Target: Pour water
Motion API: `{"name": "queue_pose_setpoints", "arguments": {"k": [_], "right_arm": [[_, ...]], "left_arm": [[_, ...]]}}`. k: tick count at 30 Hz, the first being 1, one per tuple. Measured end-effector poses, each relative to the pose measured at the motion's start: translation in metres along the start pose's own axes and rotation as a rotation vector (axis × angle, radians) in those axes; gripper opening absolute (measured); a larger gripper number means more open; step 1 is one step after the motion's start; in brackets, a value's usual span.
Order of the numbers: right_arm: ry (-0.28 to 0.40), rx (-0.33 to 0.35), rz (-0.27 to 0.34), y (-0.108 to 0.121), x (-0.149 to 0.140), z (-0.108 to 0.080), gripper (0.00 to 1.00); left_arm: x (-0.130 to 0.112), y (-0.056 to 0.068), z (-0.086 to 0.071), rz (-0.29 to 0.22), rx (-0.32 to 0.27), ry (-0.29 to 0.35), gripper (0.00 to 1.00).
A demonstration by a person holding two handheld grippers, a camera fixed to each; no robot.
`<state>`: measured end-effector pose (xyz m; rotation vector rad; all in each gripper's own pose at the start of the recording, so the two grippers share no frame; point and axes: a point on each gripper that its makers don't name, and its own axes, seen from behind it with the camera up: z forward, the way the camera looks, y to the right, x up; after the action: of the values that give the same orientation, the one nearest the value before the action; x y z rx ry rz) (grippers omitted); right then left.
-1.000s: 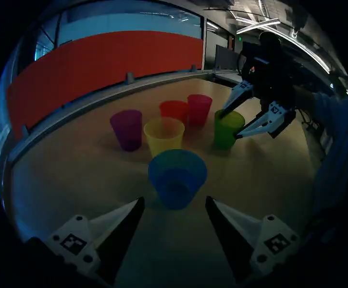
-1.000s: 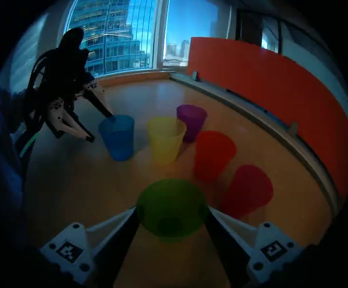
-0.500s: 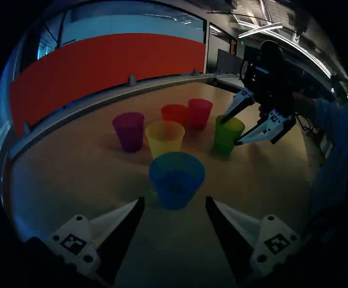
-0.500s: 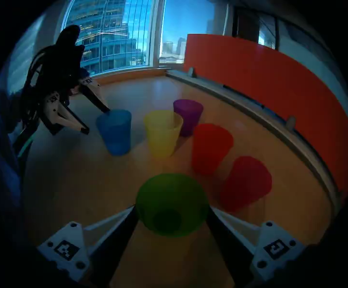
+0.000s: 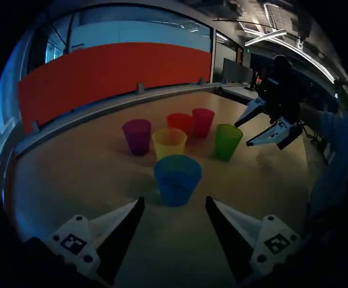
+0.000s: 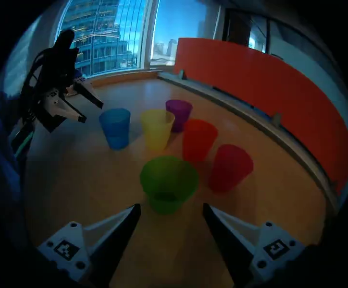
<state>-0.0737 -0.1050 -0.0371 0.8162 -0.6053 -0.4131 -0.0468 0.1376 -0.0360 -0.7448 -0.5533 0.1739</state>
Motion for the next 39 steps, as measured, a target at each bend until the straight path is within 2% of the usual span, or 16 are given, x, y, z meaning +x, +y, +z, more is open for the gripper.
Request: {"name": "queue_pose_setpoints", "arguments": {"k": [4, 14, 20, 28, 35, 39], "right_arm": [[0.037, -0.050, 0.026, 0.002, 0.001, -0.017, 1.00], [0.171, -0.195, 0.063, 0.010, 0.018, -0.057, 1.00], [0.238, -0.271, 0.097, 0.018, 0.025, -0.076, 1.00], [0.386, -0.386, 0.164, 0.034, 0.053, -0.106, 1.00], [0.471, -0.537, 0.207, 0.061, 0.060, -0.127, 1.00], [0.515, -0.629, 0.210, 0.075, 0.063, -0.136, 1.00]], "left_arm": [[0.006, -0.001, -0.013, -0.014, 0.031, 0.043, 0.94], [0.028, -0.012, -0.051, -0.035, 0.149, 0.184, 0.94], [0.039, -0.015, -0.067, -0.036, 0.217, 0.260, 0.94], [0.061, -0.022, -0.087, -0.048, 0.315, 0.379, 0.94], [0.077, -0.024, -0.101, -0.049, 0.385, 0.486, 0.94], [0.085, -0.026, -0.108, -0.046, 0.427, 0.532, 0.94]]}}
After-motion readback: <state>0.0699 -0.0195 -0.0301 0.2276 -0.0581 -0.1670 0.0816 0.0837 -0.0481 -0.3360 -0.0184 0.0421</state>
